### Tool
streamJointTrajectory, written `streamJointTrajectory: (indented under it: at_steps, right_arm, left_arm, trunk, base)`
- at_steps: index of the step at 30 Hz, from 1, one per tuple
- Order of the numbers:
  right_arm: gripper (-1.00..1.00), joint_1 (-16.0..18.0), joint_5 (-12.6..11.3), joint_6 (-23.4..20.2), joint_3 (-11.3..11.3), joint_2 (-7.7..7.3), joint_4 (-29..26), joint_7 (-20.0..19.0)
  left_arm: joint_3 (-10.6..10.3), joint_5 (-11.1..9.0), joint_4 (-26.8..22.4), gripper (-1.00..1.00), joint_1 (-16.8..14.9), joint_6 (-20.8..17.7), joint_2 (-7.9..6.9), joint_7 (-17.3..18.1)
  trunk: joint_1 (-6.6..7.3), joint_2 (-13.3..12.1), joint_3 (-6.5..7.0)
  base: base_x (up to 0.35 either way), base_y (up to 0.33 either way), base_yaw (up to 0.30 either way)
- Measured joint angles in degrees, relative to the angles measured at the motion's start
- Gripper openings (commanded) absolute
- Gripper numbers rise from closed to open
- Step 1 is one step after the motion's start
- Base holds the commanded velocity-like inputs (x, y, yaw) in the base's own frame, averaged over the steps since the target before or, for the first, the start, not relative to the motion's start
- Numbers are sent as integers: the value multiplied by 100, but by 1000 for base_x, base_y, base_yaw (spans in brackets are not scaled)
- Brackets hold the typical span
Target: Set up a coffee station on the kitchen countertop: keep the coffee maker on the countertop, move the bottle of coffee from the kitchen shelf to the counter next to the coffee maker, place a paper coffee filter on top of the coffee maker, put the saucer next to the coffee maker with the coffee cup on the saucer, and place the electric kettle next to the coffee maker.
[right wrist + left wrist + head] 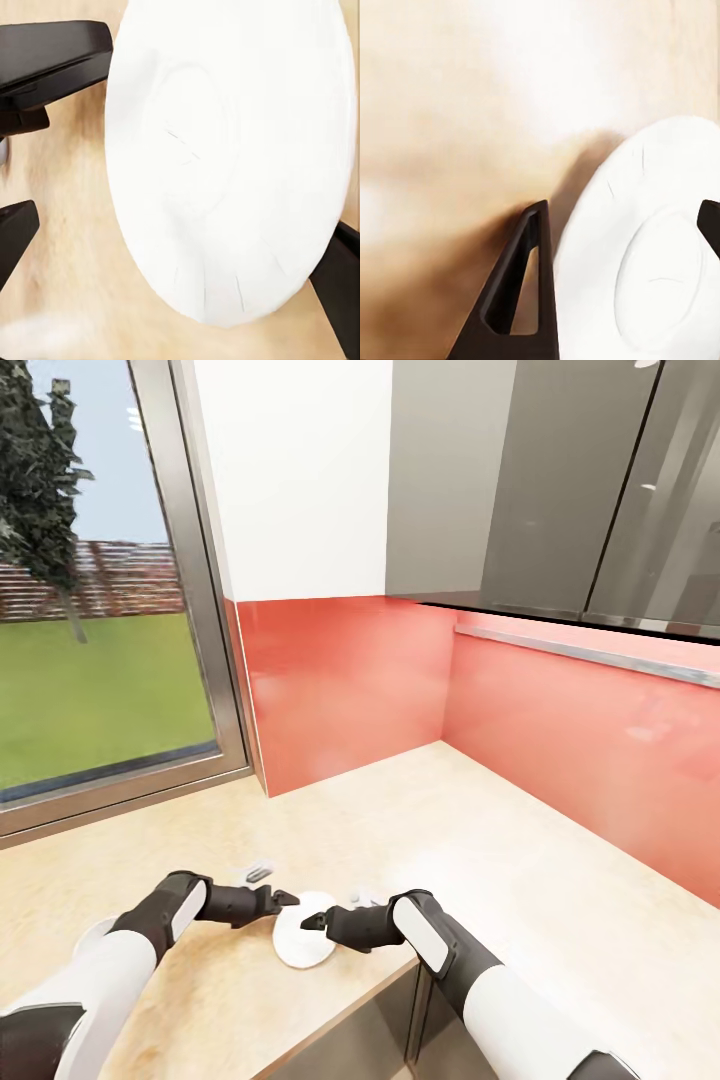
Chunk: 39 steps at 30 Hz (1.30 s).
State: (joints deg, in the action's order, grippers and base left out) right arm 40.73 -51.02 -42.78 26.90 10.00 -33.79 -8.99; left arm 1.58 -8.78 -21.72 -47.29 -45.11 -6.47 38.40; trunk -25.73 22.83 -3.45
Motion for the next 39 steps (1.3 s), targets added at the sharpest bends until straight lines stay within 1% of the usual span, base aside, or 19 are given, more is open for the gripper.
streamJointTrajectory:
  at_steps: [3, 19, 24, 28, 29, 33, 39]
  right_arm:
    - [100, 1, 8, 8, -3, 0, 14, -3]
    - [100, 0, 27, 7, -1, 0, 41, 1]
    - [100, 0, 26, 6, -2, 0, 48, 1]
    - [100, 0, 29, 5, -1, 0, 48, 2]
    - [100, 0, 31, 5, -1, 0, 49, 2]
    - [100, 0, 36, 2, 0, 0, 51, 5]
    - [100, 0, 32, 1, 1, 0, 51, 4]
  left_arm:
    - [1, -7, 12, 100, 0, -1, 35, -2]
    - [-6, -16, 9, 100, 9, -10, 92, 1]
    - [-5, -21, 30, 100, 9, -12, 159, 1]
    - [-5, -34, 55, 100, 8, -13, 173, 28]
    - [-9, -24, 58, 100, 9, -13, 175, 49]
    - [-44, 124, 75, 100, 13, -1, 200, 266]
    - [-43, 140, 79, 100, 13, -43, 215, 343]
  trunk:
    - [0, 0, 1]
    - [0, 0, 0]
    - [0, 0, 0]
    - [0, -1, 1]
    - [-1, -1, 0]
    - [-1, -3, -1]
    - [-1, -3, -1]
  base:
    - [0, 0, 0]
    - [0, 0, 0]
    - [0, 0, 0]
    - [0, 0, 0]
    - [0, 0, 0]
    - [0, 0, 0]
    - [0, 0, 0]
